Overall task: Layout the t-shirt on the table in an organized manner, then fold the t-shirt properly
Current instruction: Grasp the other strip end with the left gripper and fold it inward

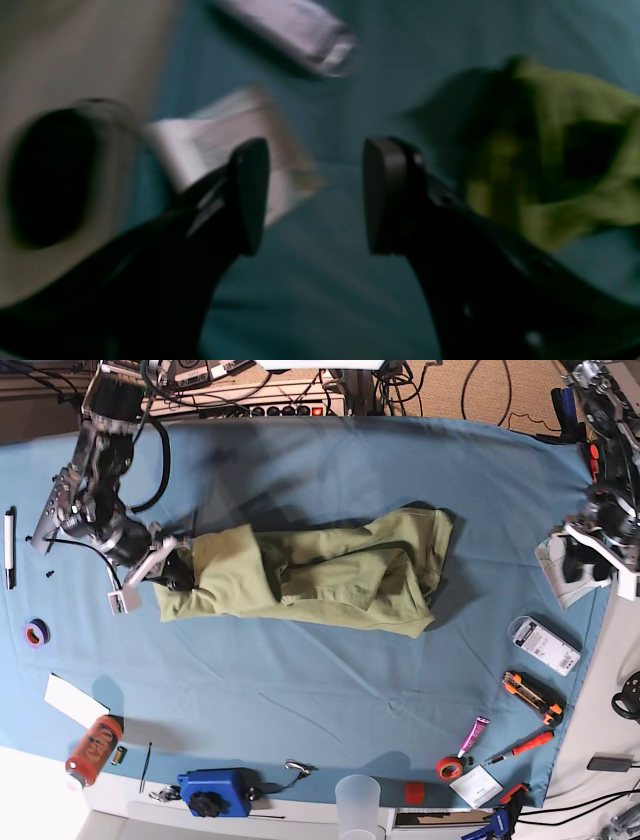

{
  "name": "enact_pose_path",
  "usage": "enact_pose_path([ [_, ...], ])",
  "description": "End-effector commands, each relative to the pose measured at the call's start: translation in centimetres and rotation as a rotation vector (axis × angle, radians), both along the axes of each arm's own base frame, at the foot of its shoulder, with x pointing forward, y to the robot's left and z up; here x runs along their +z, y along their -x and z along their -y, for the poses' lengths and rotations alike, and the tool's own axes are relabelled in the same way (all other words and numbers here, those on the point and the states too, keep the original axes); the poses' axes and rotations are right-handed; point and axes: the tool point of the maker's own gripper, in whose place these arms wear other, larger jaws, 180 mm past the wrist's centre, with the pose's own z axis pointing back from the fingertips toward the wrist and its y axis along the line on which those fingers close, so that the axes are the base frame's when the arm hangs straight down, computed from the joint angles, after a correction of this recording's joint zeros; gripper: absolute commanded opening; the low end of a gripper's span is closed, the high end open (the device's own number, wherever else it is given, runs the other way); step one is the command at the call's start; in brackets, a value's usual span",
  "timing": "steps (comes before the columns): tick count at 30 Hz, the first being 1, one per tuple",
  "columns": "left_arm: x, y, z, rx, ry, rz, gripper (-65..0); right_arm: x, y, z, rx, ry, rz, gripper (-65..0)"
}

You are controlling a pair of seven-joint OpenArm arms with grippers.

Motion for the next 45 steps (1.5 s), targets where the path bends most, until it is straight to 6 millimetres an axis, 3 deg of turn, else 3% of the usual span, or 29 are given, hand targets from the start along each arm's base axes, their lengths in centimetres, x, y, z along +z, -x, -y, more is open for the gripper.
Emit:
enact_pose_path([
  [1, 1.3, -0.5, 0.5, -0.021, 0.009, 0.062, -34.1, 1.0, -1.5, 0.8, -0.022, -0.004, 0.036, -65.0],
  [7, 1.5, -1.6, 4.5, -0.07, 0.123, 0.144, -34.1, -0.5, -3.0, 1.1, -0.055, -0.066, -0.017, -65.0],
  [13, -1.4, -2.4, 10.8, -0.186, 0.127, 0.042, -34.1, -0.6, -2.8, 1.1, -0.05, -0.063, -0.027, -65.0],
  [24, -6.6, -5.9, 16.7, -0.232, 0.211, -0.106, -33.6, -1.1, -2.3, 1.0, -0.036, -0.052, -0.064, -65.0],
  [27, -6.9, -6.6, 17.0, -0.244, 0.219, -0.098, -30.8, -1.1, -2.3, 1.0, -0.036, -0.051, -0.065, -65.0],
  [35, -6.7, -6.9, 16.8, -0.23, 0.215, -0.078, -30.8, -1.2, -2.2, 1.0, -0.033, -0.05, -0.072, -65.0],
  [39, -9.1, -6.5, 16.7, -0.182, 0.268, -0.156, -30.8, -1.4, -2.1, 1.0, -0.029, -0.047, -0.083, -65.0],
  [45, -11.7, -4.5, 18.8, -0.218, 0.403, -0.295, -30.8, -1.4, -2.0, 1.0, -0.028, -0.047, -0.085, -65.0],
])
